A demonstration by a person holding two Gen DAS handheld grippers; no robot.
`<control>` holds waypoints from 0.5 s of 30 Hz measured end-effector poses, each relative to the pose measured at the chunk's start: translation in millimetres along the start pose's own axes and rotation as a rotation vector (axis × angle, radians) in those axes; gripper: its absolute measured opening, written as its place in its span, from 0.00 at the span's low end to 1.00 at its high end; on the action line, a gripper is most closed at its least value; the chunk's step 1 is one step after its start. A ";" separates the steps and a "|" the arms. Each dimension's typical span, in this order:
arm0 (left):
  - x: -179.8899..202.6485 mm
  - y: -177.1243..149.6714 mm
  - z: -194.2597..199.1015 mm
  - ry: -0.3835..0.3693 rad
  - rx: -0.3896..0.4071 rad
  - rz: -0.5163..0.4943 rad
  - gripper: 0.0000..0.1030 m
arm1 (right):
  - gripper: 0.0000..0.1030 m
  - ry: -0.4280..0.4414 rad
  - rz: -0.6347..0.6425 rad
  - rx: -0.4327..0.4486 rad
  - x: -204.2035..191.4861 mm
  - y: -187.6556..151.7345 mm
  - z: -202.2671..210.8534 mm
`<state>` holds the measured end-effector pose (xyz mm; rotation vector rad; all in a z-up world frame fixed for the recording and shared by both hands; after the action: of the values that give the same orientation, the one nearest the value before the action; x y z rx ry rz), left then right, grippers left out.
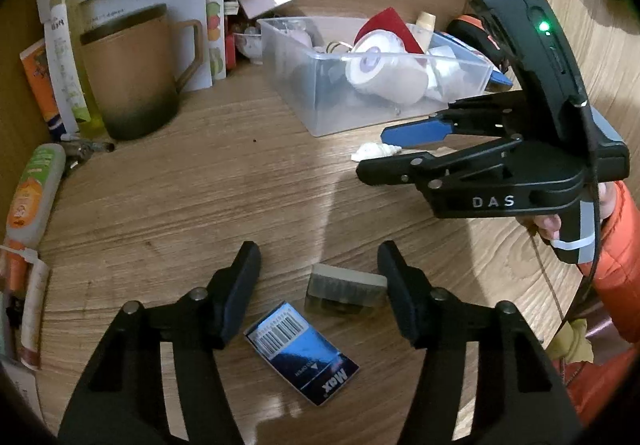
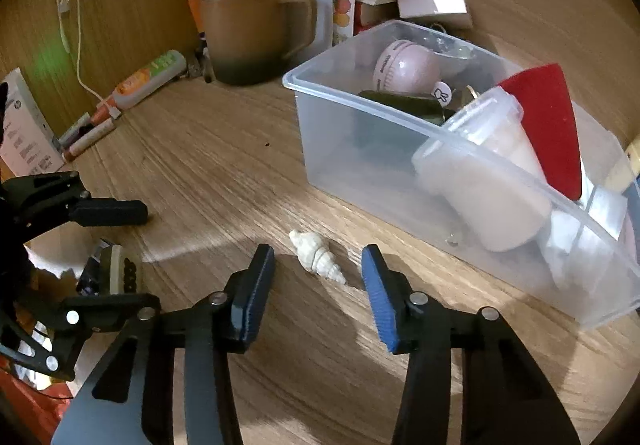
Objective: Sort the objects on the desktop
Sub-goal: 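Grasp the small clip with the left gripper while the right grasps the white seashell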
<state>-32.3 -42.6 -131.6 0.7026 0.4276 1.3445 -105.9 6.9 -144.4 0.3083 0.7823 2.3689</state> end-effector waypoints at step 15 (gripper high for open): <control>1.7 -5.3 5.1 0.021 0.008 -0.009 0.35 | 0.15 -0.002 0.034 0.019 -12.5 6.5 0.5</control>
<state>-24.8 -42.3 -131.3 0.6929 0.4530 1.3431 -99.2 -4.8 -140.4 0.3343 0.8052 2.3940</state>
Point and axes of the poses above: each gripper's, at about its wrist camera, not at the fingertips, and z roughly against the way its jaws point, x to its right, y to its top, the point moved 4 cm from there along -z, roughly the way its jaws point, and after that the axes turned 1 degree about -y, right-handed, at the moved point
